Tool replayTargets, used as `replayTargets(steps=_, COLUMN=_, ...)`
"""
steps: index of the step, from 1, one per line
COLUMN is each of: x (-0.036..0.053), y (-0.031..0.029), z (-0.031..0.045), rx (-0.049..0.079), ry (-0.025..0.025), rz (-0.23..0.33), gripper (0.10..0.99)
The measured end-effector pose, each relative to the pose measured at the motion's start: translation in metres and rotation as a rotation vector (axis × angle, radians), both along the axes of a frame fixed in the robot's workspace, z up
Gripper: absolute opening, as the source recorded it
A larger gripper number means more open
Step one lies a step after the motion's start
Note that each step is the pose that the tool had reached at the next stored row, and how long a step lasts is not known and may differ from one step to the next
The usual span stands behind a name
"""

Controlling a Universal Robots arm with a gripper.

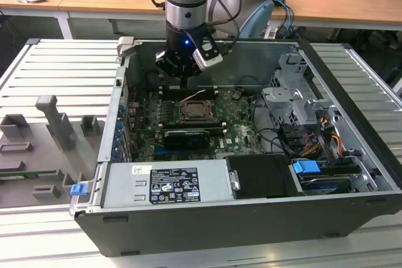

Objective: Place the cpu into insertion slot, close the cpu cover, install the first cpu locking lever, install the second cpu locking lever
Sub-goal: 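Install the first cpu locking lever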

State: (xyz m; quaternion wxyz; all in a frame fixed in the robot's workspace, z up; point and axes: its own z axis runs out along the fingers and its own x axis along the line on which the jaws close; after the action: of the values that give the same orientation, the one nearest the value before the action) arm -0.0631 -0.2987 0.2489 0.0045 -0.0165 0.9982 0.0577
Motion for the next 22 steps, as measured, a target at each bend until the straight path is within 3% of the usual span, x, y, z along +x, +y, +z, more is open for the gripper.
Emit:
replayTargets(steps=15, x=0.0026, y=0.0, z=-0.0045, rx=0.0, ry=0.0, rz=0.002, gripper=0.106)
replayTargets(steps=22, x=0.0152, y=0.0022, z=-0.0145, rx=0.0, ry=-0.0003, rz=0.022, gripper=0.106)
